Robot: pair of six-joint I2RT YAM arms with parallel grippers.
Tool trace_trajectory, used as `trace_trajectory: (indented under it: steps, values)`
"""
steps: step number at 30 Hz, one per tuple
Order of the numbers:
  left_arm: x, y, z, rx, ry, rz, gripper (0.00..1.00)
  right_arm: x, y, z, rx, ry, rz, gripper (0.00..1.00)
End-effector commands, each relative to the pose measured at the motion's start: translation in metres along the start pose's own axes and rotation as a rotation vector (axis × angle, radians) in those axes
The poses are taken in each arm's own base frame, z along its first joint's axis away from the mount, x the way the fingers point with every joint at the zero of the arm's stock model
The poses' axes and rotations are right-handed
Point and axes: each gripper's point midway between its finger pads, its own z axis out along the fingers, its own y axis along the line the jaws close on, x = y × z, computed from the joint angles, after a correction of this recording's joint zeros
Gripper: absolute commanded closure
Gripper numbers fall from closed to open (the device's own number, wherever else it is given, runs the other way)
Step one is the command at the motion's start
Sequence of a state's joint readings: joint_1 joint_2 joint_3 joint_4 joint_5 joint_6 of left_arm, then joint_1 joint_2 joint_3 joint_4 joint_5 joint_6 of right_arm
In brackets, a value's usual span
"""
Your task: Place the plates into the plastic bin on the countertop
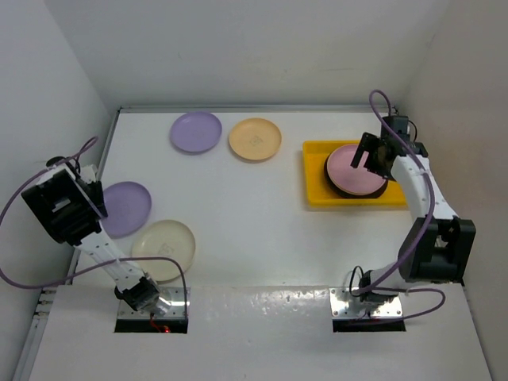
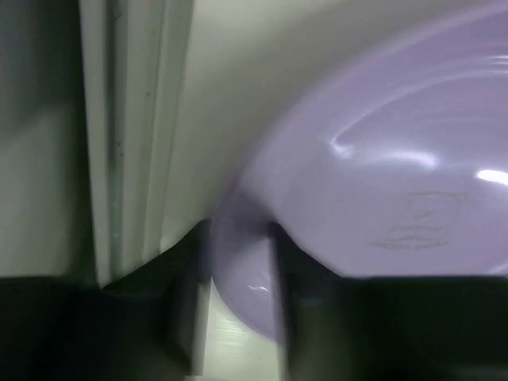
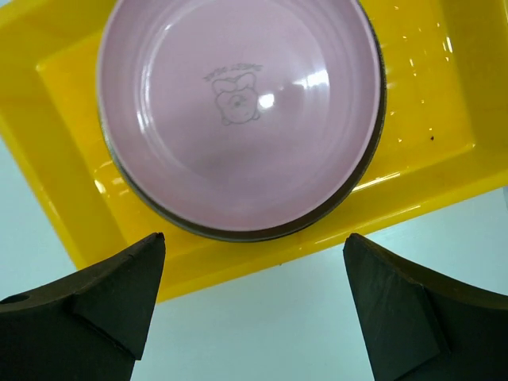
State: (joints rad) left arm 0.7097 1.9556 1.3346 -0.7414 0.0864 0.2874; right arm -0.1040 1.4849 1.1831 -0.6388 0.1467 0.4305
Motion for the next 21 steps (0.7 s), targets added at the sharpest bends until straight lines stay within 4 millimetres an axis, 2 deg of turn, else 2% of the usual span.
trace_trajectory:
  steps: [1, 2, 3, 4, 5, 6, 8, 9, 11, 12, 13, 14, 15, 16, 17, 18, 19, 20, 21]
  values:
    - [0.000, -0.014, 0.006, 0.105, -0.026, 0.055, 0.69, -0.019, 0.014, -0.033, -0.009, -0.096, -0.066, 0.08]
    - [-0.003, -0.021, 0.005, 0.145, -0.044, 0.054, 0.80, -0.018, 0.016, -0.034, -0.004, -0.100, -0.076, 0.08]
    - [-0.001, -0.026, 0.005, 0.169, -0.040, 0.061, 0.91, -0.010, 0.034, -0.040, -0.038, -0.103, -0.123, 0.09]
    - [-0.001, -0.030, 0.002, 0.196, -0.039, 0.058, 1.00, -0.011, 0.037, -0.046, -0.042, -0.121, -0.140, 0.11]
    - [-0.009, -0.042, -0.002, 0.251, -0.067, 0.079, 1.00, -0.010, 0.039, -0.048, -0.036, -0.128, -0.154, 0.12]
    - [-0.019, -0.053, -0.014, 0.278, -0.104, 0.103, 1.00, 0.000, 0.059, -0.052, -0.071, -0.125, -0.207, 0.15]
    - [-0.036, -0.074, -0.034, 0.329, -0.171, 0.149, 1.00, 0.007, 0.073, -0.055, -0.104, -0.125, -0.253, 0.17]
    - [-0.055, -0.101, -0.051, 0.380, -0.231, 0.202, 1.00, 0.018, 0.098, -0.062, -0.159, -0.123, -0.316, 0.19]
    - [-0.079, -0.135, -0.087, 0.414, -0.330, 0.278, 1.00, 0.025, 0.121, -0.062, -0.210, -0.112, -0.379, 0.19]
    - [-0.098, -0.151, -0.110, 0.420, -0.396, 0.329, 1.00, 0.035, 0.150, -0.075, -0.285, -0.117, -0.433, 0.19]
    - [-0.105, -0.189, -0.126, 0.459, -0.424, 0.411, 1.00, 0.035, 0.166, -0.073, -0.311, -0.113, -0.451, 0.19]
    - [-0.111, -0.208, -0.143, 0.472, -0.460, 0.445, 1.00, 0.038, 0.178, -0.076, -0.339, -0.111, -0.465, 0.16]
    - [-0.120, -0.228, -0.160, 0.493, -0.500, 0.488, 1.00, 0.047, 0.206, -0.091, -0.425, -0.111, -0.511, 0.14]
    - [-0.116, -0.262, -0.174, 0.526, -0.518, 0.568, 1.00, 0.045, 0.226, -0.090, -0.457, -0.122, -0.523, 0.12]
    - [-0.114, -0.278, -0.180, 0.544, -0.524, 0.594, 1.00, 0.047, 0.236, -0.093, -0.479, -0.121, -0.532, 0.11]
    - [-0.108, -0.307, -0.193, 0.583, -0.542, 0.661, 1.00, 0.054, 0.259, -0.103, -0.533, -0.132, -0.567, 0.09]
    - [-0.102, -0.319, -0.198, 0.597, -0.546, 0.689, 1.00, 0.049, 0.273, -0.107, -0.558, -0.152, -0.568, 0.08]
    - [-0.097, -0.330, -0.199, 0.611, -0.541, 0.712, 1.00, 0.050, 0.281, -0.108, -0.568, -0.150, -0.568, 0.08]
    - [-0.093, -0.340, -0.203, 0.626, -0.535, 0.725, 1.00, 0.052, 0.297, -0.114, -0.604, -0.154, -0.573, 0.08]
